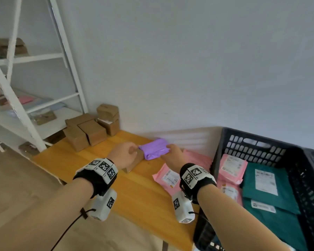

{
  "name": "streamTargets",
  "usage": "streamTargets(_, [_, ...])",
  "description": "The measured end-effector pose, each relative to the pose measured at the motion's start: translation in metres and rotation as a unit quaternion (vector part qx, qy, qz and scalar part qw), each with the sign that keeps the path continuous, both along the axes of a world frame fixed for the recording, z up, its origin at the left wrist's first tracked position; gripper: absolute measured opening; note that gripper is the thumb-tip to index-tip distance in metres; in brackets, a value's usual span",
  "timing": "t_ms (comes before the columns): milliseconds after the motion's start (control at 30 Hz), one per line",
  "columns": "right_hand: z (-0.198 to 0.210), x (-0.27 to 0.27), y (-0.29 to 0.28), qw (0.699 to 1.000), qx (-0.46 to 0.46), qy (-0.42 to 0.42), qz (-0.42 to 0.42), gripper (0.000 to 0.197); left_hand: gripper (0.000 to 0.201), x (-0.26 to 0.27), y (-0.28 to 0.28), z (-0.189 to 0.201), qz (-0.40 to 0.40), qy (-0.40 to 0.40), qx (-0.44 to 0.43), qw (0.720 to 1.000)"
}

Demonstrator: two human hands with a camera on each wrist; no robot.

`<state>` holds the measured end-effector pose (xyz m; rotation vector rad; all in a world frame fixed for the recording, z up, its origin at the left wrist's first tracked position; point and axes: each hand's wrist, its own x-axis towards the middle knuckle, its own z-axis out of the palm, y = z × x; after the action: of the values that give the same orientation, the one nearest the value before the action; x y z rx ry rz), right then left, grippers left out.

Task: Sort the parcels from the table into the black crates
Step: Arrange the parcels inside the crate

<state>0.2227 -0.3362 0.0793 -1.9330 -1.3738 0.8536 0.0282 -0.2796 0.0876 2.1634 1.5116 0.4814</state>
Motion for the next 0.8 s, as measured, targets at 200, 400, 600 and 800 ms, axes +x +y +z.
streamTargets(200, [-0.041, -0.032, 0.019, 0.996, -0.068, -0.044, -0.047, 0.047, 0.033, -0.048, 0.029, -0.038, -0.030, 0.039, -0.045, 0.998])
streamTargets(400, [-0.078, -0.052, 0.035, 0.990, -0.114, -0.052, -0.069, 0.053, 0.032, -0.058, 0.051, -0.079, -0.064, 0.026, -0.095, 0.993])
streamTargets(600, [-0.121, -0.044, 0.056, 0.980, -0.160, -0.040, -0.112, 0.055, 0.044, -0.034, 0.071, -0.118, -0.097, 0.043, -0.144, 0.984])
streamTargets(800, [-0.165, -0.016, 0.069, 0.964, -0.214, -0.031, -0.153, 0.056, 0.049, 0.002, 0.094, -0.149, -0.117, 0.066, -0.197, 0.971])
